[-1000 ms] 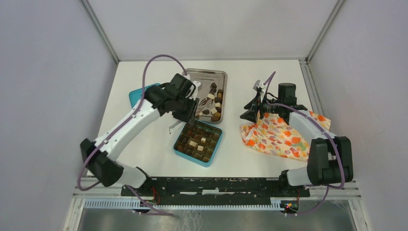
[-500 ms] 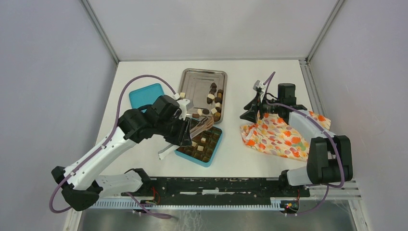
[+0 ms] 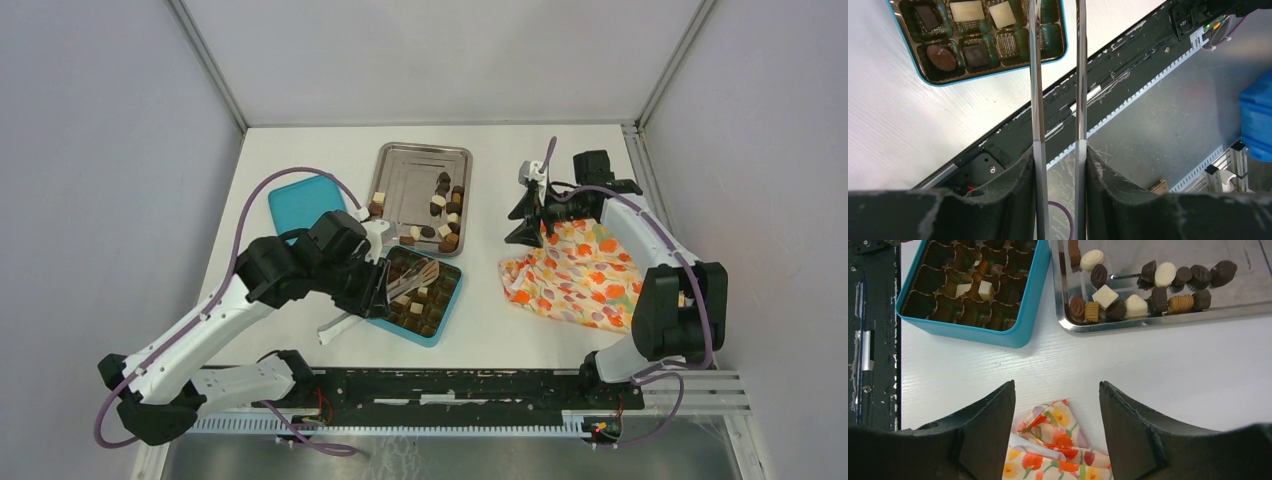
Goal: Pack the chocolate
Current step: Place the fake chocolate in the packing box, then pick up the fake chocolate from the plate.
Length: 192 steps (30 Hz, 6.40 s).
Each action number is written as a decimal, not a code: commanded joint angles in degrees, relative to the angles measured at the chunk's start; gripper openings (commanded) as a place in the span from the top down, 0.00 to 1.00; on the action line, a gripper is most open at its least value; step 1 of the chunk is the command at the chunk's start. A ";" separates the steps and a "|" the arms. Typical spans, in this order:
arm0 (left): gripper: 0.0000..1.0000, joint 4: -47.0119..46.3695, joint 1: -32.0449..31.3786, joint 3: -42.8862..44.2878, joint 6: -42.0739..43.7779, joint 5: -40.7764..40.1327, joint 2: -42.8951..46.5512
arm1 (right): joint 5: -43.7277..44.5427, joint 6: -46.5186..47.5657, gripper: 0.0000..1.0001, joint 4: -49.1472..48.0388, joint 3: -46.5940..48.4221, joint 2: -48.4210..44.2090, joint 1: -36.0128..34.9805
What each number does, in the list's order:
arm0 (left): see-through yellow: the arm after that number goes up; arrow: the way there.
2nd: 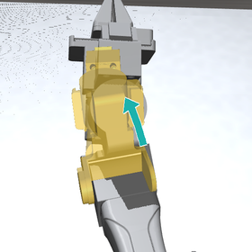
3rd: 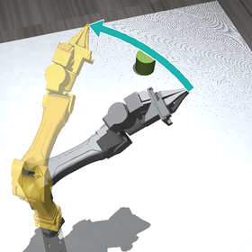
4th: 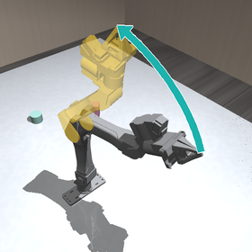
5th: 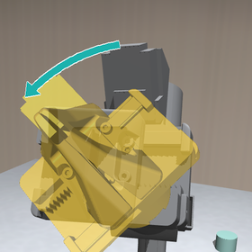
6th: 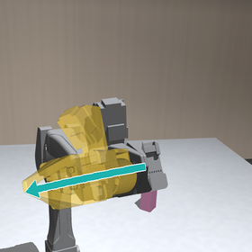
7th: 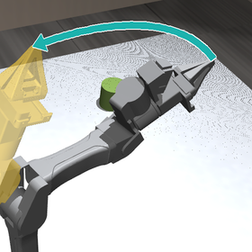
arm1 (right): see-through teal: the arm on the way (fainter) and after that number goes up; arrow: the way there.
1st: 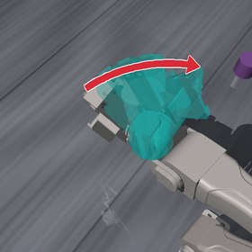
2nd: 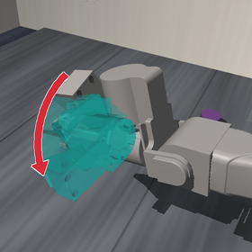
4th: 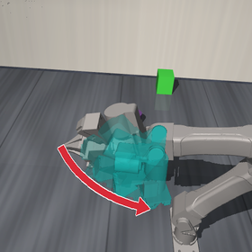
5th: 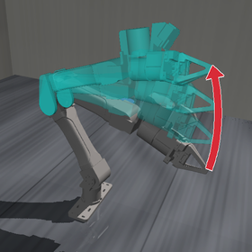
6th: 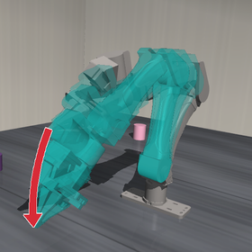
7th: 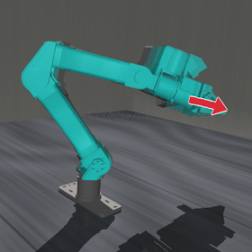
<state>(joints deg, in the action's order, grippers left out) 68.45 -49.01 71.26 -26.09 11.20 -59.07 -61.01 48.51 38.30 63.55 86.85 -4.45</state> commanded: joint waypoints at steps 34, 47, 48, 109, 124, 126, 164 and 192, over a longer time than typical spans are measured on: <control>0.97 9.69 -6.84 3.19 -10.40 -3.59 -13.76 | 1.69 -21.98 0.31 -23.01 -13.09 -7.52 -1.96; 0.84 14.25 -10.29 5.17 -11.09 -6.38 -17.08 | 2.35 -21.46 0.31 -22.80 -13.80 -8.52 -1.97; 0.83 14.68 -10.53 5.27 -11.12 -6.57 -17.24 | 2.24 -21.44 0.31 -22.86 -13.80 -8.52 -1.95; 0.59 11.92 -11.29 12.15 -15.32 -11.02 -16.27 | 1.86 -21.35 0.31 -22.92 -14.08 -9.14 -1.94; 0.61 -12.22 7.67 17.70 0.46 -8.99 -24.22 | 5.19 -15.47 0.30 -18.62 -13.34 -10.38 -1.38; 0.61 -13.12 9.87 20.17 3.43 -9.37 -26.99 | 5.29 -14.95 0.30 -18.90 -14.07 -11.00 -0.52; 0.58 -17.35 18.02 48.60 9.49 -15.21 -63.77 | -0.19 -11.15 0.28 -21.87 -18.02 -15.06 9.37; 0.55 -15.01 17.07 52.67 4.27 -15.11 -70.42 | -1.30 -10.37 0.28 -20.08 -17.76 -15.89 8.58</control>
<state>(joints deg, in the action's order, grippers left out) 54.33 -31.64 122.04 -19.27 -4.16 -128.09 -60.47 37.41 18.26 45.50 72.77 4.49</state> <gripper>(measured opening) 0.453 0.716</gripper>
